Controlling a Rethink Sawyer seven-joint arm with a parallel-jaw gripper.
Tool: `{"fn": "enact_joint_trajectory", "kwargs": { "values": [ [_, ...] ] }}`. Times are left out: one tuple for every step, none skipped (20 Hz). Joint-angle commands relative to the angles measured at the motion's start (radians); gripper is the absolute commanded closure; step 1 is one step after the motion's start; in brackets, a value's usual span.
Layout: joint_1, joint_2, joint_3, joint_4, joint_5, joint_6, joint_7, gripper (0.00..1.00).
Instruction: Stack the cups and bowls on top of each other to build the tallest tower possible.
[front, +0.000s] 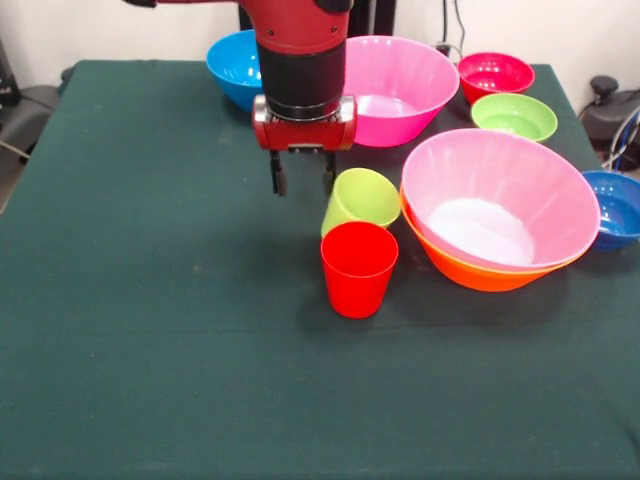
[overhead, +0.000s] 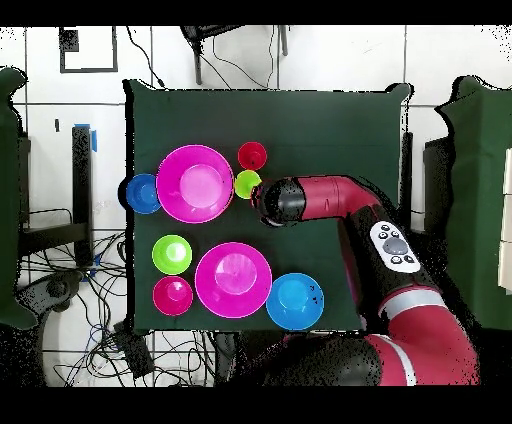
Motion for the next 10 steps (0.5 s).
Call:
{"fn": "enact_joint_trajectory", "kwargs": {
  "values": [
    [-0.033,0.071,0.109,0.026,-0.112,-0.063,-0.213,0.0],
    [-0.036,0.073,0.111,0.02,-0.117,-0.059,-0.215,0.0],
    [-0.045,0.072,0.115,0.018,-0.12,-0.053,-0.22,0.0],
    [-0.049,0.073,0.117,0.012,-0.12,-0.038,-0.228,0.0],
    [-0.059,0.074,0.119,0.008,-0.122,-0.025,-0.237,0.0],
    [-0.066,0.07,0.122,0.009,-0.123,-0.015,-0.242,0.0],
    [-0.077,0.07,0.125,0.005,-0.126,-0.004,-0.252,0.0],
    [-0.047,0.066,0.12,0.015,-0.13,-0.014,-0.217,0.0],
    [-0.051,0.066,0.122,0.012,-0.132,-0.004,-0.221,0.0],
    [-0.047,0.064,0.122,0.013,-0.133,0.003,-0.217,0.0]
  ]
}}
